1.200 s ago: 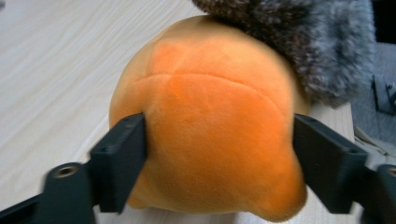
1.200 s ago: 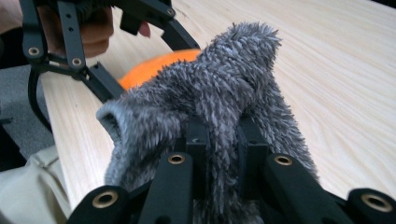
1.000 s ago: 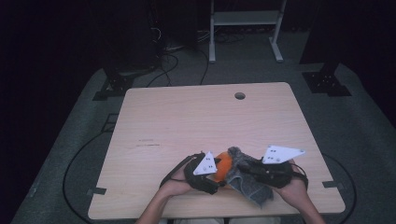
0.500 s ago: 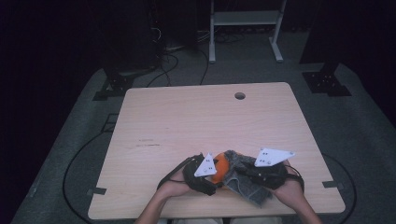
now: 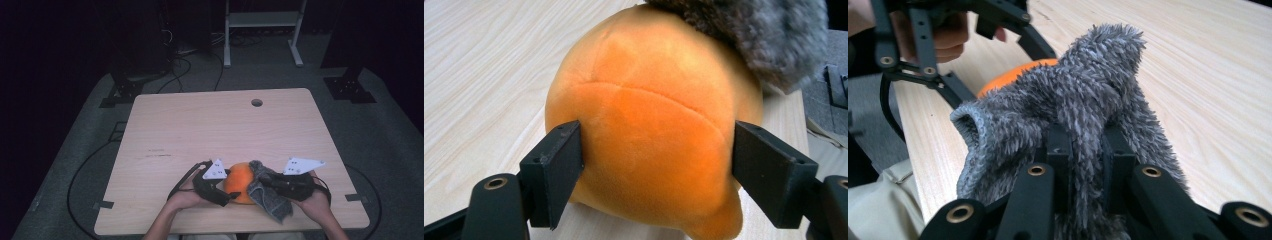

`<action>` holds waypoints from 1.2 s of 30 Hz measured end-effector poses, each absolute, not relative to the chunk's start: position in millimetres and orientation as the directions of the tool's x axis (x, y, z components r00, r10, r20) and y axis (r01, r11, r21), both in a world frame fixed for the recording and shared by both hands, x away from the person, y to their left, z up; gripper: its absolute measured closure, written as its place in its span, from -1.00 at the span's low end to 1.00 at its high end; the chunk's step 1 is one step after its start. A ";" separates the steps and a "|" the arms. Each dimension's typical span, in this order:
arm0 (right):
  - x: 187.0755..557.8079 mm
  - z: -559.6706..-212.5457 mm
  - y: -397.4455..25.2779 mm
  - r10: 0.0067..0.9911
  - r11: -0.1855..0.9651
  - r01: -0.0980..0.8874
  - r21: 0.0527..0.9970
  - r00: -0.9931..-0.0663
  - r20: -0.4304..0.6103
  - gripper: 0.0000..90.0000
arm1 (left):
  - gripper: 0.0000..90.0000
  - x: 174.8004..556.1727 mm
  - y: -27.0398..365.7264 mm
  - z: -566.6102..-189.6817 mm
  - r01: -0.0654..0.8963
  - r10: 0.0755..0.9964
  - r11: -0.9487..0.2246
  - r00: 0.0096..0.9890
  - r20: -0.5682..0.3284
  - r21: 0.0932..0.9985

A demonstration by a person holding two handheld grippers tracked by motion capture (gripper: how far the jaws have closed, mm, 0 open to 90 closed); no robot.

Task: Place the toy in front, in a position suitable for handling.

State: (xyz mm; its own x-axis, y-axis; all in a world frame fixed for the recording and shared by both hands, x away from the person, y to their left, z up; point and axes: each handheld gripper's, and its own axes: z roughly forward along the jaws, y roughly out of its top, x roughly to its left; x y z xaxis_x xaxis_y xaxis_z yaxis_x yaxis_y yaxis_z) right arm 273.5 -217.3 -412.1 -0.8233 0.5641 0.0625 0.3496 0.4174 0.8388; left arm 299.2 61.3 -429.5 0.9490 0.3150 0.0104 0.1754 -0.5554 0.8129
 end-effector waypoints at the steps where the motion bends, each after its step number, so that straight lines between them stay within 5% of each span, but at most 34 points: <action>1: 273.0 -411.7 -216.8 0.568 0.419 0.348 0.839 -0.821 0.057 0.72 | -0.59 297.3 59.2 -426.3 0.144 0.307 -0.545 0.951 0.037 0.826; 5: 272.2 -408.6 -208.9 0.561 0.436 0.319 0.841 -0.827 0.023 0.72 | -0.60 295.8 54.3 -427.1 0.104 0.316 -0.547 0.945 0.090 0.830; 18: 279.0 -420.0 -231.0 0.632 0.410 0.399 0.820 -0.772 0.060 0.73 | -0.50 304.4 70.7 -437.0 0.194 0.327 -0.584 0.945 0.010 0.788; 29: 277.3 -424.6 -221.2 0.580 0.403 0.380 0.833 -0.810 0.089 0.72 | -0.82 312.0 65.4 -432.8 0.235 0.354 -0.503 0.934 -0.050 0.832; 36: 282.5 -432.4 -233.3 0.615 0.406 0.425 0.809 -0.782 0.102 0.71 | -0.73 309.2 64.7 -438.2 0.264 0.354 -0.515 0.932 -0.078 0.815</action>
State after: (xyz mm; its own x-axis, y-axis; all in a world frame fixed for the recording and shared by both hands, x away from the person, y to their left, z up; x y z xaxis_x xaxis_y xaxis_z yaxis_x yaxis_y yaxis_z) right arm 282.5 -233.3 -432.4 -0.7822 0.6147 0.1017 0.4246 0.4065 0.8090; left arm 309.2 64.7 -438.2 0.9320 0.3541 -0.0778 0.2639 -0.5154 0.8153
